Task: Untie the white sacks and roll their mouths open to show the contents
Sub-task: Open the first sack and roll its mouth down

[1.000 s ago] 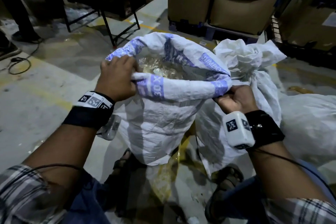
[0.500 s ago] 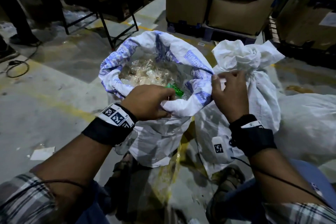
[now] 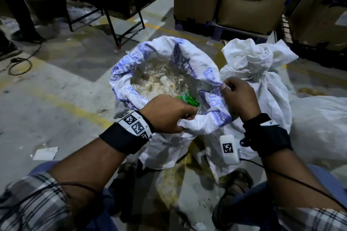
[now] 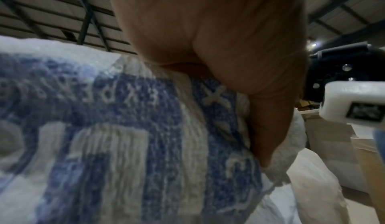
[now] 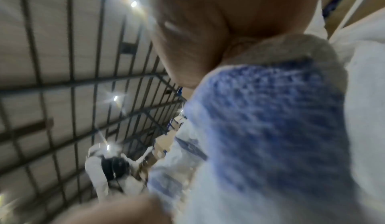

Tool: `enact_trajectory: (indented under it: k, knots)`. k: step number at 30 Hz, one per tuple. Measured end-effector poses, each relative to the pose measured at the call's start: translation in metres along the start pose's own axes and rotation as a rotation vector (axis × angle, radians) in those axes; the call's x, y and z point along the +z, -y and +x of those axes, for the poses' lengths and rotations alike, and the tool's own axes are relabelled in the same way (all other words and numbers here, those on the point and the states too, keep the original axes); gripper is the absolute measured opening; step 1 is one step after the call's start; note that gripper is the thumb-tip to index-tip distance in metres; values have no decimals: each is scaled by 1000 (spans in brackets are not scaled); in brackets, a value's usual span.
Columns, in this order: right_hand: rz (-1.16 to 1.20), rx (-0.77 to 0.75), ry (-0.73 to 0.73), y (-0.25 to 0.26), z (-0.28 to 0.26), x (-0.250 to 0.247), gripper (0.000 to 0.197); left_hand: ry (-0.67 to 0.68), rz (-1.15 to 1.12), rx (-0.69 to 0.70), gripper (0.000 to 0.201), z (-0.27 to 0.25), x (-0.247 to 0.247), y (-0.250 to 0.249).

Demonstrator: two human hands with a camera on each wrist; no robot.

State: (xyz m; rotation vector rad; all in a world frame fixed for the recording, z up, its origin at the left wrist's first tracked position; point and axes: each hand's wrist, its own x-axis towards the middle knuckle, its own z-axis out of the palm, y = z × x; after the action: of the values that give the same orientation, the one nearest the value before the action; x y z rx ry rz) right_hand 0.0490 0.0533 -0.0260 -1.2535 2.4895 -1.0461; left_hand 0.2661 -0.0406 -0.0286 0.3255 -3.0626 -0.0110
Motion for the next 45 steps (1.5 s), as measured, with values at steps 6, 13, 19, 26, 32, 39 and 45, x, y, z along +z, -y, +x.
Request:
enact_trajectory:
  k: [6,13,19,26,32,39,45]
  knots:
    - [1259,743,270,12,3,-19,25,121,24,-89,27,-1,3,0]
    - [582,384,531,15,-4,-37,16,181,-289,-145,61,-21,-35,15]
    - [86,63,834,27,-23,-42,36,-290,86,-224,67,-10,-41,38]
    - [27,3,1009,33,-35,-35,41,-286,172,-136,44,4,-23,27]
    - [-256,-43,481,41,-38,-39,15,-247,49,-173,25,16,-24,29]
    - [-395,-351,97,55,-77,-9,41,-241,76,-300,26,31,-26,21]
    - [657,286,237,18,-42,-22,19,-345,-145,-228,57,27,-30,35]
